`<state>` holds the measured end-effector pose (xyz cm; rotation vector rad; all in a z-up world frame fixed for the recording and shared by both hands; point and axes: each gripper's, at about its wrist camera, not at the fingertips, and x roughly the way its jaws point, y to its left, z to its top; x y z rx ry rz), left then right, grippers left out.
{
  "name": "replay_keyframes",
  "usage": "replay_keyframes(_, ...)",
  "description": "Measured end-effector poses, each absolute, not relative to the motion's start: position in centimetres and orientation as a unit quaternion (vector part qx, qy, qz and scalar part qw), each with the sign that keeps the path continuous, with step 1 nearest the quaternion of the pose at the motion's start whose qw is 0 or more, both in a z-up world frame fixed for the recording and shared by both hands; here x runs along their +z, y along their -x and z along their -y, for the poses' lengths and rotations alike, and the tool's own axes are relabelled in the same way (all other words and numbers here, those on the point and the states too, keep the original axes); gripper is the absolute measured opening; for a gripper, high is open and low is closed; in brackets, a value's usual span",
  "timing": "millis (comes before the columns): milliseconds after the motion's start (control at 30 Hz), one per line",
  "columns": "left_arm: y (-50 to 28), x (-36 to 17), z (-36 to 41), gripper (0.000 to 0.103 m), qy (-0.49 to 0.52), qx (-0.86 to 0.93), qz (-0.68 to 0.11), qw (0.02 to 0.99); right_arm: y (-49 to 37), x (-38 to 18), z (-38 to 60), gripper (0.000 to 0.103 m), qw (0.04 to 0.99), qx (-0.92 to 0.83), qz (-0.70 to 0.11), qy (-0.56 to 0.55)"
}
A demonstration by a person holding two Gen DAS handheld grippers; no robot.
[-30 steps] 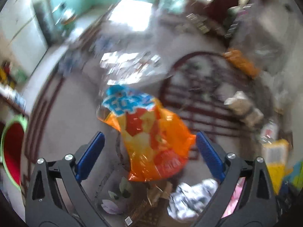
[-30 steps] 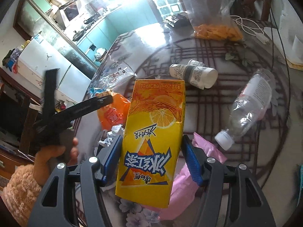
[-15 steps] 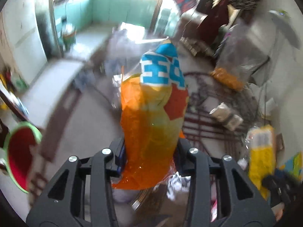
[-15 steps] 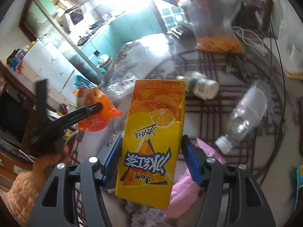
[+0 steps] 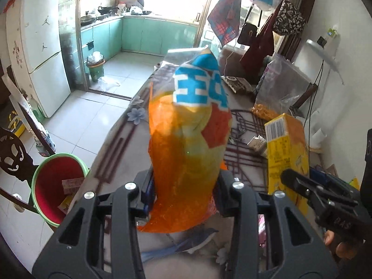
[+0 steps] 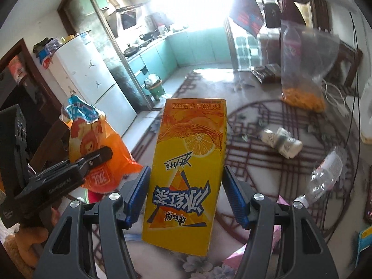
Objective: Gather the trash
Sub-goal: 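Carry the snack bag and tea carton over the red bucket with both tools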
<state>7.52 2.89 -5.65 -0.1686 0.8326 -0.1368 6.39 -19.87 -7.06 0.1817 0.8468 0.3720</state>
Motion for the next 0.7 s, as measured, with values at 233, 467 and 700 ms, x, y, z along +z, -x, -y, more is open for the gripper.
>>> replay_keyframes(233,-7.1,-5.0,-5.4,0.039,0.085,-0.080,-0.392,0.912,-5.8,-5.3,16.8,0.061,0.906,0.158,-0.386,-0.071)
replay_keyframes(467,-7.4,-5.2,-8.8,0.039,0.086,-0.103,-0.395,0.909,-5.0,-4.5,13.1,0.061,0.916,0.129,-0.376,-0.058)
replay_keyframes(700,-7.4,-4.9,-12.5,0.039,0.082,-0.128,-0.389,0.909,-4.4,-3.6,9.1,0.061,0.923,0.109,-0.366,-0.052)
